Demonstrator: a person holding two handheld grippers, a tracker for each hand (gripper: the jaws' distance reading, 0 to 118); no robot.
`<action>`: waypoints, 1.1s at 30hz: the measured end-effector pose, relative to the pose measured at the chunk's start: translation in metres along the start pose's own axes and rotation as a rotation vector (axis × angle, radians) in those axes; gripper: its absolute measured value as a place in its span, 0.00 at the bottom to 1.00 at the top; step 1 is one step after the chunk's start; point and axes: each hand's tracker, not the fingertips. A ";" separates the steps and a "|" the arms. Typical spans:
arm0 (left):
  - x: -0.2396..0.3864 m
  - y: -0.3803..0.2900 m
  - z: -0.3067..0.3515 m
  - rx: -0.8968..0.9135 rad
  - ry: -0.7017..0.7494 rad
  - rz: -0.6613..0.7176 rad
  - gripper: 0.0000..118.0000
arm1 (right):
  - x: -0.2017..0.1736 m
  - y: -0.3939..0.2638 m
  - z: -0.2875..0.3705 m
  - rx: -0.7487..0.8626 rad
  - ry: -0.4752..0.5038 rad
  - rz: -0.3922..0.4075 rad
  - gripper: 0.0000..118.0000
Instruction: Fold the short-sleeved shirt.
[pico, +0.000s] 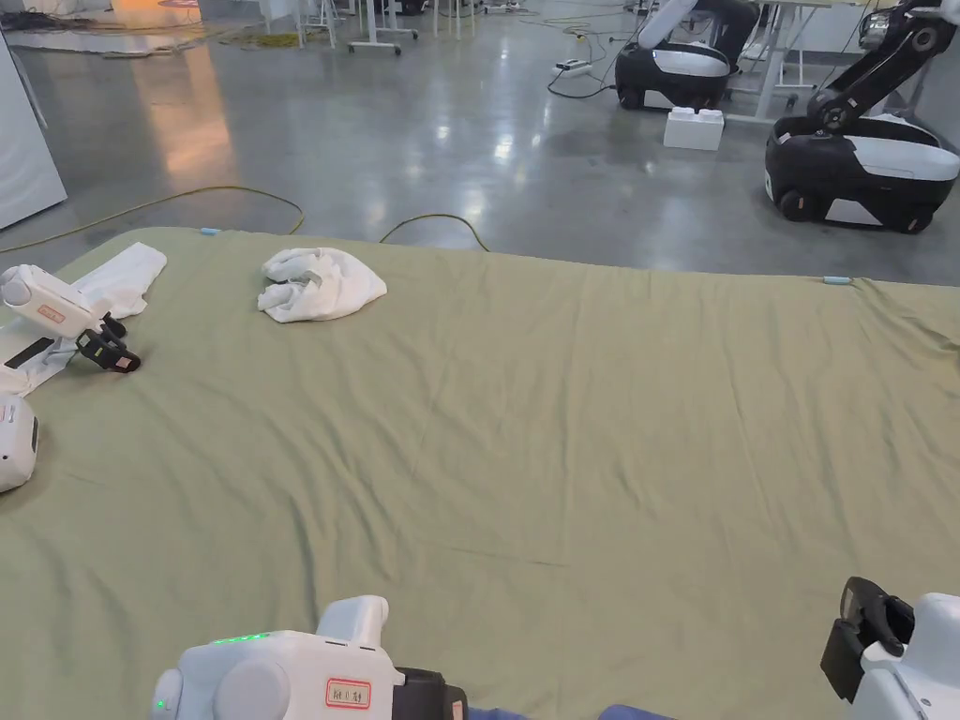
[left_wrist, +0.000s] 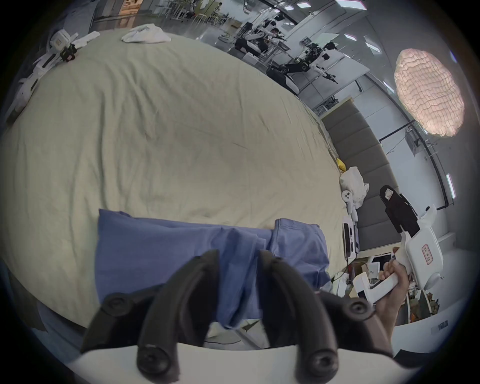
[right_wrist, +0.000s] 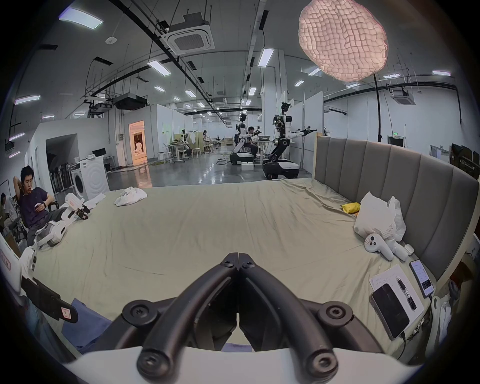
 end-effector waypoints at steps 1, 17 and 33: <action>-0.003 0.001 -0.004 0.004 0.016 0.000 0.23 | 0.000 0.000 0.000 -0.001 0.000 0.000 0.00; 0.023 -0.052 -0.083 -0.235 -0.014 -0.088 0.17 | -0.002 -0.002 0.001 -0.020 0.001 0.025 0.00; -0.040 -0.019 -0.005 -0.007 -0.034 -0.031 0.56 | -0.008 0.007 0.007 0.013 0.017 0.039 0.00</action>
